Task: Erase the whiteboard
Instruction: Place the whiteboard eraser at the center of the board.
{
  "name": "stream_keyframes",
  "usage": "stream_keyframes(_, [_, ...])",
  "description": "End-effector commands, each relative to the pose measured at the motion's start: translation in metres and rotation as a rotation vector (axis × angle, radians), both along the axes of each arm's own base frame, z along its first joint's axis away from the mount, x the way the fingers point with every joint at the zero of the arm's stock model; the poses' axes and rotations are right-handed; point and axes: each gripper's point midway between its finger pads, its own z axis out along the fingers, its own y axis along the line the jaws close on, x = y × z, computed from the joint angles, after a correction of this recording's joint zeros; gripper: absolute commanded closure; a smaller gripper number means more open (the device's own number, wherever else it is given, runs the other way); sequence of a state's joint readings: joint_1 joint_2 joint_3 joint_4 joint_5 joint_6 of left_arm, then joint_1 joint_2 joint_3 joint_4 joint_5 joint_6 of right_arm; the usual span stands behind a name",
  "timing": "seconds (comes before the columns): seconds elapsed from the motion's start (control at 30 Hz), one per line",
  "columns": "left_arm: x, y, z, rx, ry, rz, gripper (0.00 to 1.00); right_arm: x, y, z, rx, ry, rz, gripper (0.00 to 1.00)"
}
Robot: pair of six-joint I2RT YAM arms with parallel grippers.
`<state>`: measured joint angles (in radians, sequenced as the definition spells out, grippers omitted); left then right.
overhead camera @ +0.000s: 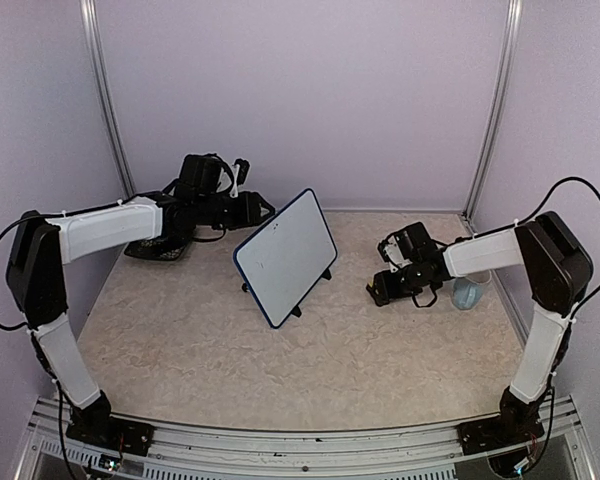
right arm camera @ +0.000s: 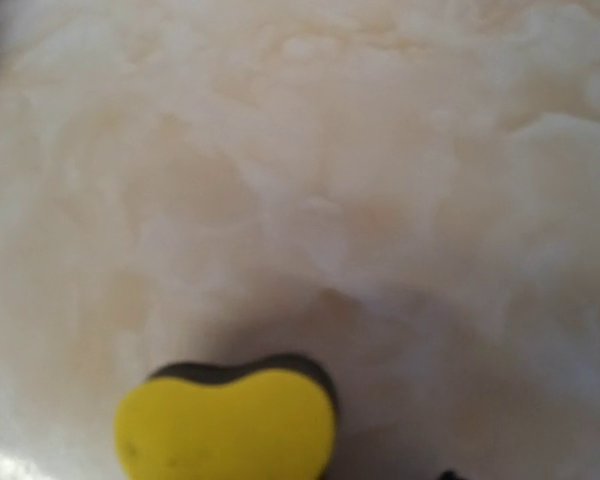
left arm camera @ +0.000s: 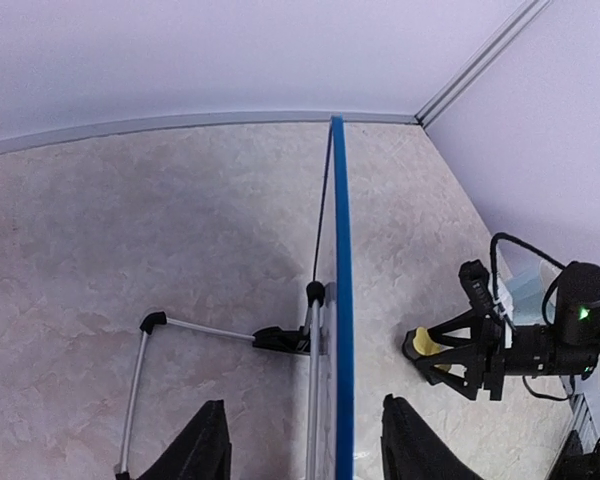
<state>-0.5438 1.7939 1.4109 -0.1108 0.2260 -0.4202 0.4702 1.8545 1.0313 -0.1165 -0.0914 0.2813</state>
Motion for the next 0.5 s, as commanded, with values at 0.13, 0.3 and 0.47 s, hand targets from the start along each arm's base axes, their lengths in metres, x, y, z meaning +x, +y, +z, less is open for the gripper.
stream_keyframes(0.13, [-0.024,0.034,0.099,-0.071,-0.164,0.072,0.43,0.007,-0.028,-0.005,-0.187,0.009,-0.108,0.36])
stream_keyframes(0.3, [-0.047,0.056,0.12,-0.083,-0.207,0.104,0.41,0.002,-0.038,-0.042,-0.365,0.072,-0.107,0.32])
stream_keyframes(0.47, [-0.063,0.073,0.125,-0.08,-0.222,0.126,0.4,-0.008,-0.017,-0.059,-0.354,0.103,-0.044,0.31])
